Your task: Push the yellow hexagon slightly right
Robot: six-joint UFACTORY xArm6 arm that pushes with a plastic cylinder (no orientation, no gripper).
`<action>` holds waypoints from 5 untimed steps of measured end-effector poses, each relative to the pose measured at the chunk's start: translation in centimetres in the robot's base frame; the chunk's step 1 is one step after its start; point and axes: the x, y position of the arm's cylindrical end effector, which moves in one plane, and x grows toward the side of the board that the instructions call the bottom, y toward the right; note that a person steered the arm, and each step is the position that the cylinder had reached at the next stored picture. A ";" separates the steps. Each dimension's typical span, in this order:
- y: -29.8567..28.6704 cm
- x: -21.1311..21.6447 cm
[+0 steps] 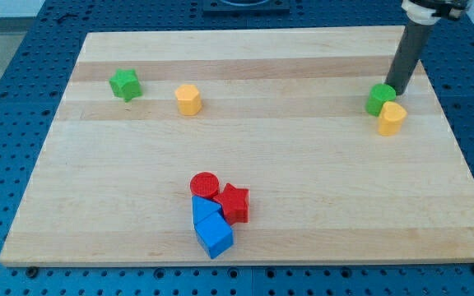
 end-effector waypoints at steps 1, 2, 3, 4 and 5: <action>-0.7 -2.8; -1.8 -7.0; -4.4 -9.0; -9.3 -10.0; -14.6 -10.5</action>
